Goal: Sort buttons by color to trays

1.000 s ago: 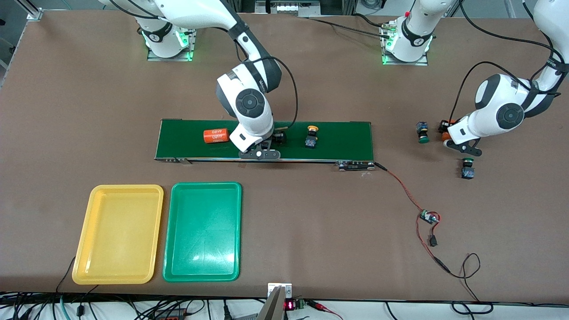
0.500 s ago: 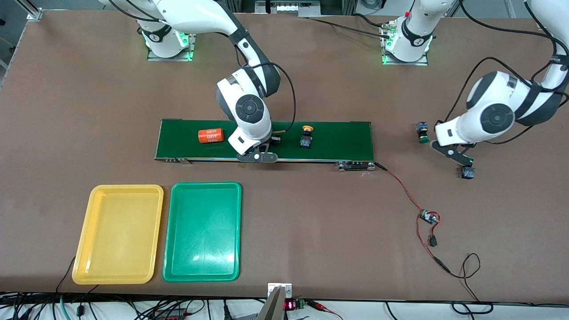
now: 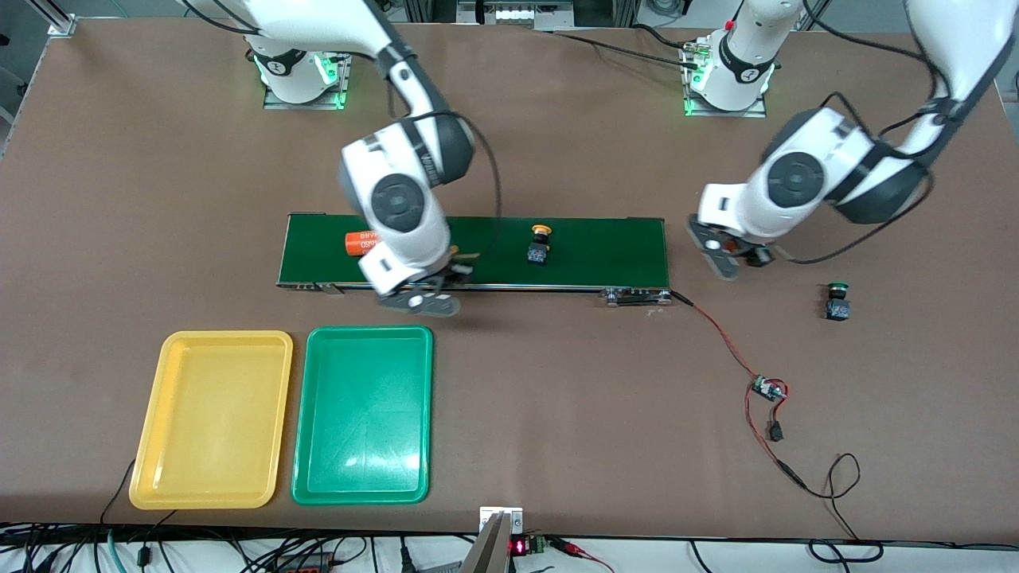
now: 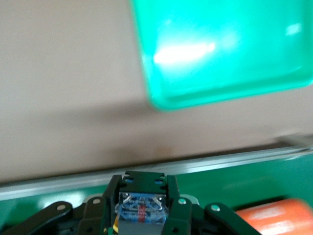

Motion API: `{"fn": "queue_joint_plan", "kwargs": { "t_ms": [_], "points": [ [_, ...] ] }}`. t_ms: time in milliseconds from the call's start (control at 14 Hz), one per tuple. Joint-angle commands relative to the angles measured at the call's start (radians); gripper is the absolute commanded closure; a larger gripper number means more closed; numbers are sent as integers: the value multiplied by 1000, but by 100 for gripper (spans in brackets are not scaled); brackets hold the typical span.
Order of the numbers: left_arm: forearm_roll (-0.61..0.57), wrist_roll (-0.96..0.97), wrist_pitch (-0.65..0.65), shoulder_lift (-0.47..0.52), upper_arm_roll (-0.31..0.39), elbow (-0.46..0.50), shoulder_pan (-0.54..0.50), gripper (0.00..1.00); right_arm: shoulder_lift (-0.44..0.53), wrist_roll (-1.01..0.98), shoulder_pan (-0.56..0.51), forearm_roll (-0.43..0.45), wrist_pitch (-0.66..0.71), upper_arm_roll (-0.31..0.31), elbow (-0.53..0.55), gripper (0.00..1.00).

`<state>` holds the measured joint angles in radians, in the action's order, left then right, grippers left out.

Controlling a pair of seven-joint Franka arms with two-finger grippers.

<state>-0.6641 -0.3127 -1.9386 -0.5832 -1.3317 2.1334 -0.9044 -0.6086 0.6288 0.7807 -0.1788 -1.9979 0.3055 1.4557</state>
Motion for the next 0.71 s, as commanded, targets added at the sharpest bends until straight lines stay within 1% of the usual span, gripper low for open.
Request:
{"fn": "queue_joint_plan", "kwargs": {
  "t_ms": [0, 71, 214, 286, 429, 500, 571, 643],
  "points": [
    [-3, -16, 30, -37, 67, -124, 250, 77, -31, -18, -104, 12, 13, 26, -53, 100],
    [-2, -19, 29, -38, 91, -147, 303, 77, -49, -71, -156, 13, 14, 26, -66, 100],
    [-8, -12, 14, -75, 141, -171, 393, 77, -77, -203, -259, 10, 5, 26, -71, 100],
    [-11, -19, 3, -86, 163, -182, 424, 76, -107, -265, -296, 10, -16, 26, -90, 100],
    [-20, -17, -25, -96, 215, -182, 484, 76, -141, -316, -348, 15, -24, 27, -95, 100],
    [-20, -17, -54, -99, 256, -182, 524, 76, -157, -386, -386, 21, -28, 26, -98, 100],
    [-20, -16, -68, -98, 290, -184, 563, 76, -172, -450, -411, 19, -47, 26, -101, 100],
    [-20, -14, -69, -98, 307, -184, 587, 73, -192, -496, -429, 19, -92, 26, -101, 100]
  ]
}}
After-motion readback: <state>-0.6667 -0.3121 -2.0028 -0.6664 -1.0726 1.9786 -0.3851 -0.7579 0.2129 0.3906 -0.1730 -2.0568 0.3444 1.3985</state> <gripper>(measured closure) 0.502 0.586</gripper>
